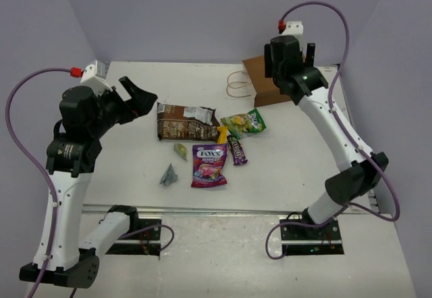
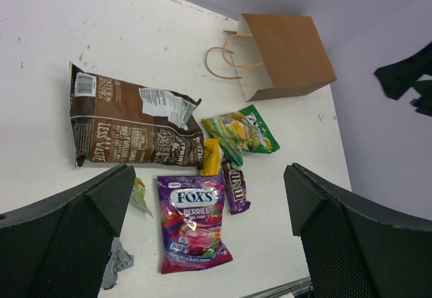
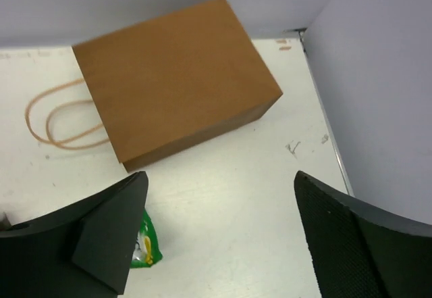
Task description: Place the snacks into the paper bag
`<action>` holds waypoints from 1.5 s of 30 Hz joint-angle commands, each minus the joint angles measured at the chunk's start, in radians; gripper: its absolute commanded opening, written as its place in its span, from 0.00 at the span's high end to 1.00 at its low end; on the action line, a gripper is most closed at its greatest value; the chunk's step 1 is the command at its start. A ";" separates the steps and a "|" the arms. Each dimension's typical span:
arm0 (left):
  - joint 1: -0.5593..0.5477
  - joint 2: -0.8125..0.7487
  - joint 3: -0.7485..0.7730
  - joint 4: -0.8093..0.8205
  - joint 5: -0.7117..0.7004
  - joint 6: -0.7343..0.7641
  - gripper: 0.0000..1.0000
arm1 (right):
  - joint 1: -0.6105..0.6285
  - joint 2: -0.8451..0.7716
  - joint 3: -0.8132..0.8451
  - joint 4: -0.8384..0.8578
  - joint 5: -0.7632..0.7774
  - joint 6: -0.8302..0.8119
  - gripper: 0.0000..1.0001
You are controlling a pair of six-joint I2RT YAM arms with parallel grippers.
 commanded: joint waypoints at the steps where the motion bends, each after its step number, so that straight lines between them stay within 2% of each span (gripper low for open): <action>1: -0.008 0.001 0.042 -0.019 0.011 0.030 0.00 | 0.016 0.091 -0.057 -0.011 -0.041 -0.029 0.04; 6: -0.008 0.020 0.085 -0.043 0.024 0.035 0.00 | 0.036 0.187 0.003 -0.017 -0.087 -0.058 0.04; 12: -0.008 0.033 0.126 -0.079 0.005 0.055 0.00 | 0.093 0.361 0.111 -0.005 0.009 -0.110 0.04; 16: -0.008 0.035 0.132 -0.090 -0.009 0.056 0.00 | 0.144 0.432 0.118 0.108 0.127 -0.206 0.03; 23: -0.008 0.032 0.095 -0.051 0.004 -0.008 0.00 | 0.153 0.602 0.258 0.159 0.192 -0.282 0.03; 27: -0.008 0.046 0.102 -0.051 -0.006 0.015 0.00 | 0.151 0.647 0.256 0.240 0.241 -0.348 0.02; 34: -0.008 0.113 0.122 -0.039 0.000 0.035 0.00 | 0.150 0.690 0.238 0.299 0.232 -0.368 0.02; 45: -0.008 0.156 0.105 -0.011 0.002 0.041 0.00 | 0.102 0.789 0.284 0.331 0.262 -0.401 0.01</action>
